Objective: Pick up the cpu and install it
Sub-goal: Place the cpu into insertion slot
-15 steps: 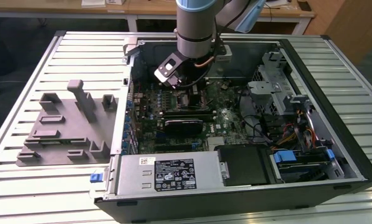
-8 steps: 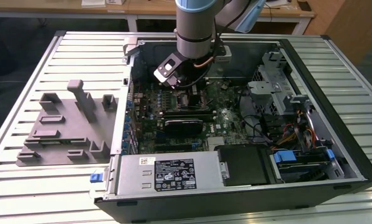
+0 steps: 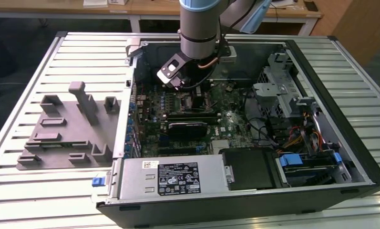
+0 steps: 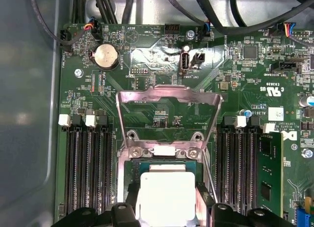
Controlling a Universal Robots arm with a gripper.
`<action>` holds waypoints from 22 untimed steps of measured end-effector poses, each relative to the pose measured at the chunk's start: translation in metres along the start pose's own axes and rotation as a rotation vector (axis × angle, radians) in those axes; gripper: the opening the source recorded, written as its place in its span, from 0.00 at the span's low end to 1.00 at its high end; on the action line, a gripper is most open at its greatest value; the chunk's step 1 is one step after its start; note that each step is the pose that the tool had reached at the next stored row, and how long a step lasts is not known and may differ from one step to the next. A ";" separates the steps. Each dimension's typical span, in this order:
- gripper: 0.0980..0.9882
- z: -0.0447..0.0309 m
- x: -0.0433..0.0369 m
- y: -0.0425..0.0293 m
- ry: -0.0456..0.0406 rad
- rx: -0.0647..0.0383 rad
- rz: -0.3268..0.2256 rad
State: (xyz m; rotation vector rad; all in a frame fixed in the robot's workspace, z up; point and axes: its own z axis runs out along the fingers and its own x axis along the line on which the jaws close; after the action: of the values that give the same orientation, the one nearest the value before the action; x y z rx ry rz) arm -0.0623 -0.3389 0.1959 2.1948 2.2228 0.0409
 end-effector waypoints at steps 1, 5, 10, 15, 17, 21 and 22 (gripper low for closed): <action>0.49 0.0000 0.0000 0.0000 0.0001 0.000 0.000; 0.49 0.0002 0.0000 0.0002 0.0000 0.000 0.000; 0.49 0.0024 -0.0002 0.0000 0.0015 0.000 0.000; 0.49 0.0032 -0.0001 0.0000 0.0037 0.000 0.000; 0.49 0.0032 -0.0001 0.0001 0.0042 0.000 0.000; 0.49 0.0026 0.0001 0.0002 0.0056 0.000 0.000; 0.49 0.0023 0.0001 0.0002 0.0058 0.000 0.000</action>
State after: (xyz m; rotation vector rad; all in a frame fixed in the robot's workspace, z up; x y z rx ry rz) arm -0.0621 -0.3388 0.1937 2.1976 2.2254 0.0476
